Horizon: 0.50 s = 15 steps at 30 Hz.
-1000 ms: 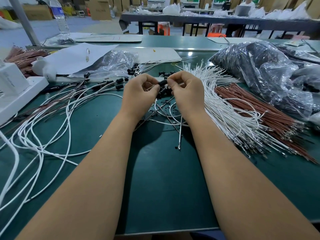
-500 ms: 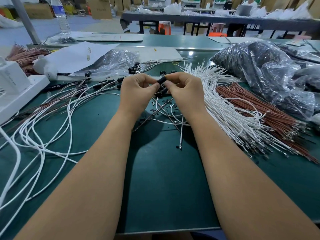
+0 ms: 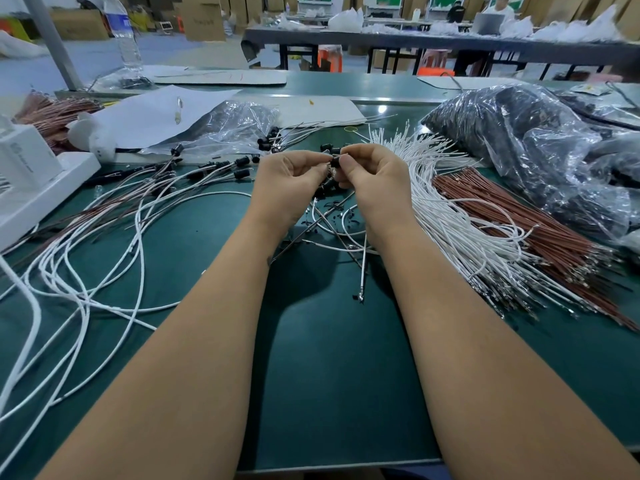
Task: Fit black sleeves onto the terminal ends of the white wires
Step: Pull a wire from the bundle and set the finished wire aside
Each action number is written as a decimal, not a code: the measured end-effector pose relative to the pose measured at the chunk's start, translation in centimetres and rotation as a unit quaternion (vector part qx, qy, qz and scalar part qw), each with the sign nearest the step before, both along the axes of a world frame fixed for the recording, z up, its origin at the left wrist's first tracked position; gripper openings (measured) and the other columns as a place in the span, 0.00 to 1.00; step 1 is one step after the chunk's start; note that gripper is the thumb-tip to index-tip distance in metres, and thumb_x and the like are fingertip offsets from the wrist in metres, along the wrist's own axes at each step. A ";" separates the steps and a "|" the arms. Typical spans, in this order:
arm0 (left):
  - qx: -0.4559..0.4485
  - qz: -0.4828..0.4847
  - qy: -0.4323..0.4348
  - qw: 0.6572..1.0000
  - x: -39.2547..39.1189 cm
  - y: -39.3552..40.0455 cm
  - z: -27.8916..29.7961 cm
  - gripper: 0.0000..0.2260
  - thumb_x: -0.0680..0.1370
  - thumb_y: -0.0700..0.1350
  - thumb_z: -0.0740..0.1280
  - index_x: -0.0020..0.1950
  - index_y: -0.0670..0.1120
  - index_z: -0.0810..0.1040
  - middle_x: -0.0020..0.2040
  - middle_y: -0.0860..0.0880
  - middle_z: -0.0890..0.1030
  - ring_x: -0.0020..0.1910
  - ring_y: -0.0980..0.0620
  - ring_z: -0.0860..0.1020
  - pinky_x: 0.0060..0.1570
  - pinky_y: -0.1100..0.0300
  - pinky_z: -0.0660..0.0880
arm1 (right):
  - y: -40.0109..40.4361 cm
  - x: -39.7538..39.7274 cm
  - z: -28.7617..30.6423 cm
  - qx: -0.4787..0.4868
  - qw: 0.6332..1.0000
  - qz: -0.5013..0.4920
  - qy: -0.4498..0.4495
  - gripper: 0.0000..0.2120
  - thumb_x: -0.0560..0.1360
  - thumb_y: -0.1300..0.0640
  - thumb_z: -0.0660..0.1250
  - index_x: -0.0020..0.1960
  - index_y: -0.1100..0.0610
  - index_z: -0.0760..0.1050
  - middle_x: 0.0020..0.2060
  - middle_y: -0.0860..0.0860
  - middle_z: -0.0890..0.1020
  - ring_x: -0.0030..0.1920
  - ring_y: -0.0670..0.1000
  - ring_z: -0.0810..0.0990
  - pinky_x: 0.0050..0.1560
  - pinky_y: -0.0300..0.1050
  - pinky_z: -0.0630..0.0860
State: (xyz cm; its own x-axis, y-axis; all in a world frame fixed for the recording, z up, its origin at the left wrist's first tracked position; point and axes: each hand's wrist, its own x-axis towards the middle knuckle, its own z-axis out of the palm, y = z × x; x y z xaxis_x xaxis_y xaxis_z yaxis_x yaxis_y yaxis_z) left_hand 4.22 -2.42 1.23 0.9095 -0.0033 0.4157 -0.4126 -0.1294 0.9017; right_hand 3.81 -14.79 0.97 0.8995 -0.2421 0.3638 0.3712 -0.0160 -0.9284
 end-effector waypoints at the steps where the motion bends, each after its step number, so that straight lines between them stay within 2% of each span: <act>1: 0.003 -0.002 0.001 1.000 0.0 0.0 0.0 0.08 0.77 0.34 0.67 0.52 0.43 0.82 0.39 0.51 0.83 0.39 0.57 0.80 0.47 0.64 0.77 | 0.0 0.0 0.0 0.010 1.000 0.001 0.004 0.08 0.76 0.67 0.67 0.44 0.55 0.77 0.36 0.52 0.82 0.34 0.46 0.80 0.40 0.38 0.78; 5: 0.012 -0.008 0.009 1.000 0.0 0.0 0.1 0.09 0.77 0.34 0.66 0.55 0.39 0.82 0.43 0.47 0.84 0.42 0.56 0.80 0.51 0.64 0.76 | 0.1 0.1 -0.1 0.040 0.999 0.006 0.020 0.08 0.76 0.67 0.66 0.44 0.55 0.77 0.35 0.52 0.81 0.34 0.46 0.79 0.39 0.37 0.77; 8: 0.005 0.004 0.003 1.000 -0.4 -0.2 0.0 0.07 0.76 0.35 0.68 0.51 0.42 0.83 0.40 0.47 0.84 0.39 0.57 0.79 0.45 0.65 0.77 | -0.1 0.1 0.1 0.000 1.000 -0.012 0.025 0.06 0.76 0.65 0.67 0.43 0.55 0.78 0.37 0.52 0.82 0.35 0.47 0.80 0.39 0.38 0.77; 10: 0.004 0.011 0.002 1.000 -0.4 -0.2 -0.2 0.03 0.74 0.38 0.71 0.45 0.45 0.84 0.30 0.53 0.80 0.30 0.59 0.75 0.35 0.67 0.72 | -0.6 0.0 0.5 -0.133 0.990 -0.039 0.026 0.04 0.76 0.61 0.68 0.44 0.54 0.78 0.38 0.51 0.82 0.37 0.48 0.80 0.41 0.41 0.78; 12: 0.016 0.030 0.005 0.999 -0.2 0.0 -0.3 0.03 0.74 0.41 0.73 0.41 0.48 0.83 0.24 0.56 0.72 0.24 0.60 0.66 0.30 0.67 0.64 | -1.4 -0.2 1.1 -0.302 0.949 -0.087 0.016 0.02 0.77 0.56 0.67 0.45 0.52 0.78 0.37 0.46 0.80 0.37 0.44 0.78 0.38 0.37 0.73; 13: 0.025 0.036 0.007 0.999 -0.1 0.1 -0.4 0.03 0.74 0.41 0.73 0.40 0.47 0.83 0.22 0.58 0.71 0.23 0.60 0.64 0.29 0.68 0.62 | -2.0 -0.4 1.4 -0.360 0.925 -0.122 0.011 0.03 0.78 0.55 0.66 0.46 0.52 0.78 0.37 0.45 0.80 0.37 0.43 0.77 0.36 0.36 0.70; 15: 0.046 0.034 0.013 0.998 -0.1 0.0 -0.7 0.02 0.73 0.41 0.73 0.41 0.46 0.83 0.21 0.60 0.71 0.22 0.62 0.68 0.30 0.73 0.64 | -3.7 -0.8 2.0 -0.395 0.897 -0.198 0.022 0.07 0.79 0.58 0.61 0.49 0.54 0.79 0.42 0.49 0.81 0.40 0.47 0.77 0.35 0.37 0.69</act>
State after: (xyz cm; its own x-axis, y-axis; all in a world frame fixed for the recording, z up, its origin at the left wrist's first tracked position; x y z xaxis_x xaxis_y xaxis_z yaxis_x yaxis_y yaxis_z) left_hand 4.14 -2.41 0.57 0.9193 0.0223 0.3930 -0.3767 -0.2397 0.8948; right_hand 3.06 -18.50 2.97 0.8172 -0.2282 0.5292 0.1544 -0.7980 -0.5825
